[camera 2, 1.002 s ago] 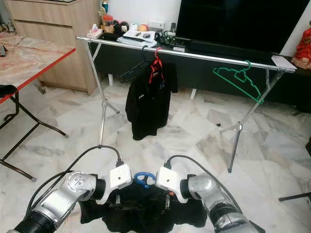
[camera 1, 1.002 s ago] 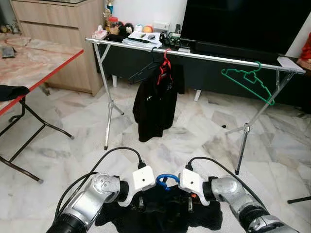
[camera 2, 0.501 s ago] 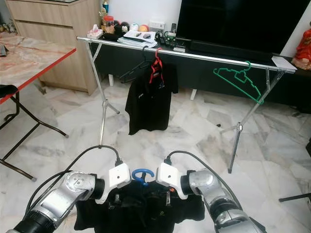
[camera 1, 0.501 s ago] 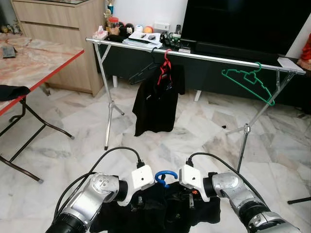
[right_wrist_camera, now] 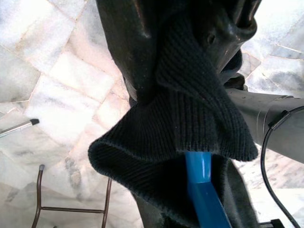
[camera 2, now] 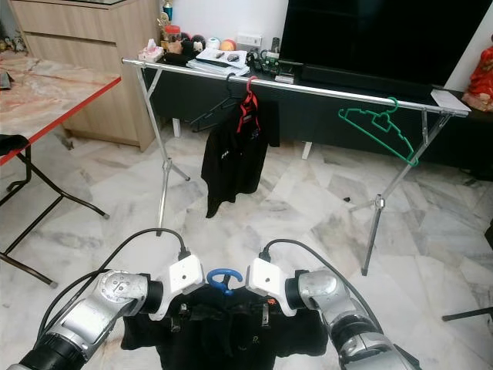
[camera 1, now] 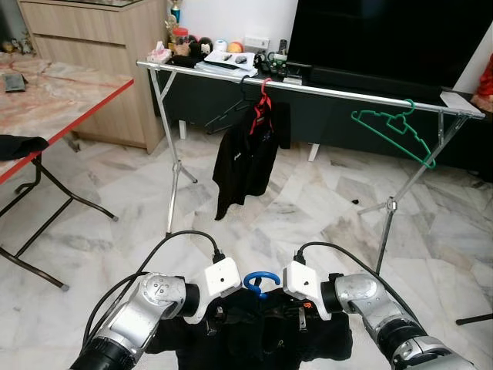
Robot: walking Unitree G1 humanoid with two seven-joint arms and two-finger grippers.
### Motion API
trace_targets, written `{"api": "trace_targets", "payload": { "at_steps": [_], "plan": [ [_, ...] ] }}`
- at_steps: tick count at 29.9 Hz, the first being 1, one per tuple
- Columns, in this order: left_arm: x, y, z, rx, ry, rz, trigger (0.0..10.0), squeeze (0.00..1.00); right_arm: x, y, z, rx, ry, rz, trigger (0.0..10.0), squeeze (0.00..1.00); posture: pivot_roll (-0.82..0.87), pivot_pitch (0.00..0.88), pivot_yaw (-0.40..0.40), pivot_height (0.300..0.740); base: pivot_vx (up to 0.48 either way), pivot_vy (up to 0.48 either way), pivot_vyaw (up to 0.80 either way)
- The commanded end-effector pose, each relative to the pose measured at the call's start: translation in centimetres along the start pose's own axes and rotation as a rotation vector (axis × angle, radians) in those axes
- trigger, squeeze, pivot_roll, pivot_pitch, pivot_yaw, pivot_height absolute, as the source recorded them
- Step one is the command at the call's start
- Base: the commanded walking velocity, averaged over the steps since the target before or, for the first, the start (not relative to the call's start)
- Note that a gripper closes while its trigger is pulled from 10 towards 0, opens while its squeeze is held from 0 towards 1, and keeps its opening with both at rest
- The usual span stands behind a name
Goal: Hang hanger
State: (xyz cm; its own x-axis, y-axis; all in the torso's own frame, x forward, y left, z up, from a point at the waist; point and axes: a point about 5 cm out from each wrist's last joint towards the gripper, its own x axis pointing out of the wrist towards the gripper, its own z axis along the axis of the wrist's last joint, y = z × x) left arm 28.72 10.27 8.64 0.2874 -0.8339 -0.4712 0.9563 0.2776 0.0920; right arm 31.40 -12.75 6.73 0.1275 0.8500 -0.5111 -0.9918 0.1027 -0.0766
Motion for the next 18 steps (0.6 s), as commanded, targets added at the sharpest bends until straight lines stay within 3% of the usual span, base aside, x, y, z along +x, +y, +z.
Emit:
{"api": "trace_targets", "payload": {
  "at_steps": [1,18],
  "plan": [
    [0.68,-0.81,-0.23,0.007,0.017,-0.057,0.0,0.0,-0.56,-1.03,1.44,-0.049,-0.051,-0.047,0.0,0.0,0.1,0.019,-0.116,0.74,0.0,0.0,0.0],
    [0.7,-0.7,0.0,0.014,0.011,-0.058,0.0,0.0,-0.57,-1.09,1.06,-0.035,-0.028,-0.073,0.0,0.0,0.11,0.037,-0.118,0.74,0.0,0.0,0.0]
  ]
}}
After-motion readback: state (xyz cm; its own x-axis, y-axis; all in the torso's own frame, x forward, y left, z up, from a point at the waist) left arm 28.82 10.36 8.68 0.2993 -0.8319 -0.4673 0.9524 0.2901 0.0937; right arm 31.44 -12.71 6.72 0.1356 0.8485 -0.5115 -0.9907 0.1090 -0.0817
